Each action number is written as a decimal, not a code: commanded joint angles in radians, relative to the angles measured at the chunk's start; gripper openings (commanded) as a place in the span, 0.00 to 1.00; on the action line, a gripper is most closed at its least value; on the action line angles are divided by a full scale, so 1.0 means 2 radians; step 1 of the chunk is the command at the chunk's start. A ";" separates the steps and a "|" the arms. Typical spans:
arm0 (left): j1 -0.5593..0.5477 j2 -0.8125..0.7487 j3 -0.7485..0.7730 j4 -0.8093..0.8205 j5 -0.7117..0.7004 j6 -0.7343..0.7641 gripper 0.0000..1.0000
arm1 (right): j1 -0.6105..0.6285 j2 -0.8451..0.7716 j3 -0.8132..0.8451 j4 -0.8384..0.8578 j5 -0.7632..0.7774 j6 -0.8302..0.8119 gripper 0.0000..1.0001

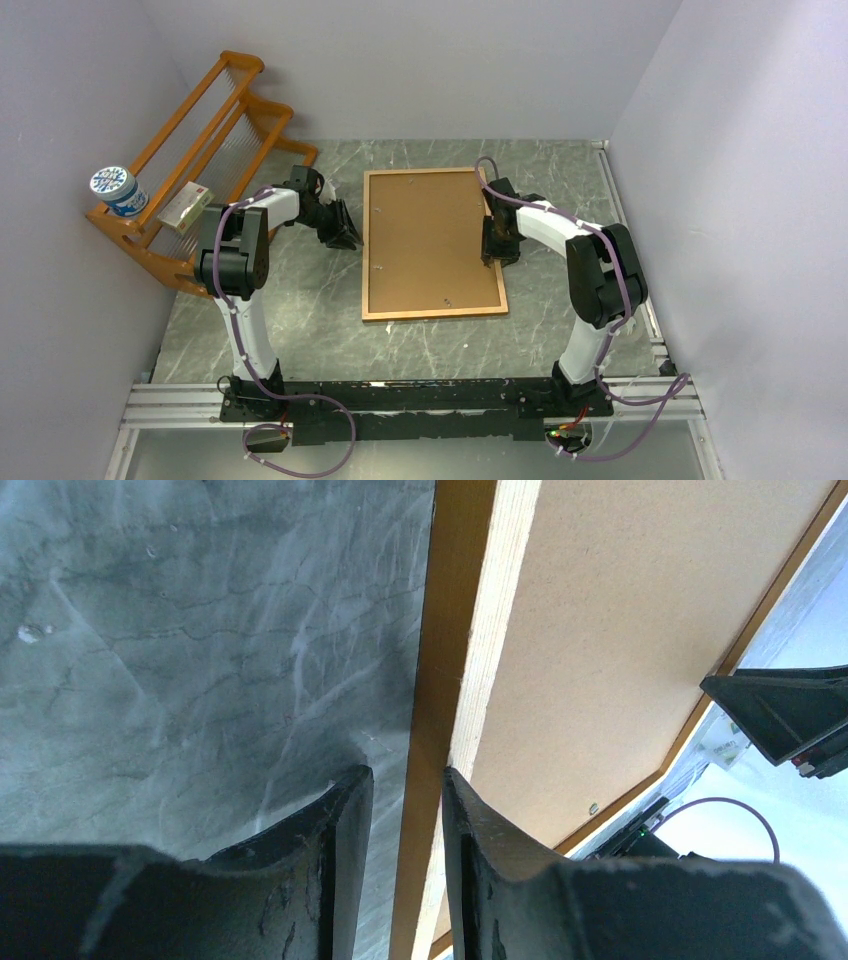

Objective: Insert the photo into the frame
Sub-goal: Install the photo frame at the center of the board.

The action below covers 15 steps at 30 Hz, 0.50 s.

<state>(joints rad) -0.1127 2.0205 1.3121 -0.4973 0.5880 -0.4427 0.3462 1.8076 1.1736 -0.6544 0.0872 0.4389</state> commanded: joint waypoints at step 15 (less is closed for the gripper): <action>-0.008 0.007 -0.001 -0.008 -0.011 0.004 0.37 | -0.003 0.005 -0.015 0.003 0.007 0.008 0.39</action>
<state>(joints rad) -0.1165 2.0205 1.3121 -0.4973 0.5884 -0.4423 0.3443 1.8053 1.1687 -0.6415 0.0883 0.4587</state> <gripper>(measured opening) 0.371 0.443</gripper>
